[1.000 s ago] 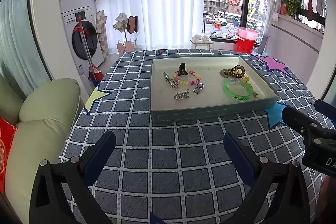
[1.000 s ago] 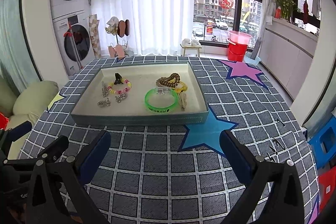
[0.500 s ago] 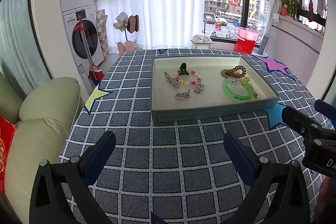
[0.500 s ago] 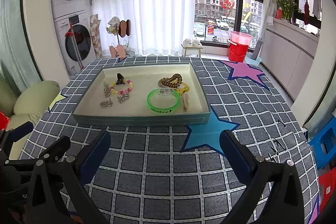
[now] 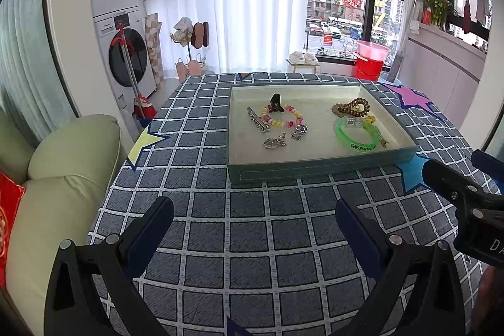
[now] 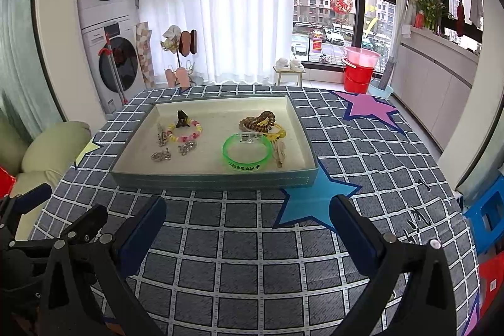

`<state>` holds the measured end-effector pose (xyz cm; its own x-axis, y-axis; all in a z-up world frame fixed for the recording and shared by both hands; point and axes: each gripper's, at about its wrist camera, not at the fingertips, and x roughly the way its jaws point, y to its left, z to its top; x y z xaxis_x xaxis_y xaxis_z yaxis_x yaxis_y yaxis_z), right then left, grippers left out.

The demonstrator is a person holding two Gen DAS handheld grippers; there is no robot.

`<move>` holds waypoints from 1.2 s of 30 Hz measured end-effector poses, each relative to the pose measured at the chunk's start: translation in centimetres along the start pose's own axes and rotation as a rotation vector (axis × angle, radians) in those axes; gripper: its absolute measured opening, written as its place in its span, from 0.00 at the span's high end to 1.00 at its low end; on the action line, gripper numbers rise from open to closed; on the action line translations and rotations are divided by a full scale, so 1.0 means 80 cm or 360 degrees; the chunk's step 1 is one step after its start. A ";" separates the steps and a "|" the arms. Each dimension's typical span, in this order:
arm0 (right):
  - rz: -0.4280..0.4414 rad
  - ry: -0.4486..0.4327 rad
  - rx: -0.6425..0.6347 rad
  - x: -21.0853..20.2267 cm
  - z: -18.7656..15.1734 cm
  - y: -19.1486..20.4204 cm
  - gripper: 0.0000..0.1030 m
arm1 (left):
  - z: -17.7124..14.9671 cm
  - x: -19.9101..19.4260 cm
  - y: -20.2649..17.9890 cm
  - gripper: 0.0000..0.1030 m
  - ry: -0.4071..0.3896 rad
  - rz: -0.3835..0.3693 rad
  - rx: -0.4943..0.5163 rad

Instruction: Organize jewelry

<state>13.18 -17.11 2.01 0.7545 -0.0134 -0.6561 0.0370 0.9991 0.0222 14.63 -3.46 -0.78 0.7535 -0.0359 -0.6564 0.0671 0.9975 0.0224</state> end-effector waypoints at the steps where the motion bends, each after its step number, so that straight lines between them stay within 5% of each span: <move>1: 0.0000 0.0000 0.0000 0.000 0.000 0.000 0.00 | 0.000 0.000 0.000 0.00 0.0000 -0.0001 0.0000; 36: 0.0001 -0.0003 -0.0001 0.000 0.001 0.004 0.00 | -0.005 0.001 0.002 0.00 0.0013 -0.0001 0.0000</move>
<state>13.22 -16.76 2.07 0.7559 -0.0131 -0.6546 0.0362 0.9991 0.0218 14.46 -3.25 -1.13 0.7481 -0.0361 -0.6626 0.0677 0.9975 0.0221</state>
